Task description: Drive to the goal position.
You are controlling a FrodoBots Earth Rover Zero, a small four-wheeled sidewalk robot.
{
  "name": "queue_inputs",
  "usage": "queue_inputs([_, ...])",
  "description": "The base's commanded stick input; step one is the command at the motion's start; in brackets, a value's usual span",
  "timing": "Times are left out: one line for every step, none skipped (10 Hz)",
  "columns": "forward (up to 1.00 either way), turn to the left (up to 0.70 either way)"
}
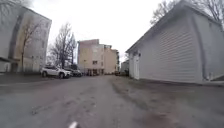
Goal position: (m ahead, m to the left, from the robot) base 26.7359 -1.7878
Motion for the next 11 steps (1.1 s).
queue_inputs([1.0, 0.0])
queue_inputs([1.0, 0.0])
queue_inputs([1.0, 0.0])
queue_inputs([1.0, 0.0])
queue_inputs([1.0, 0.0])
queue_inputs([1.0, 0.0])
queue_inputs([1.0, 0.0])
queue_inputs([1.0, 0.0])
queue_inputs([1.0, 0.0])
queue_inputs([1.0, 0.0])
queue_inputs([1.0, 0.0])
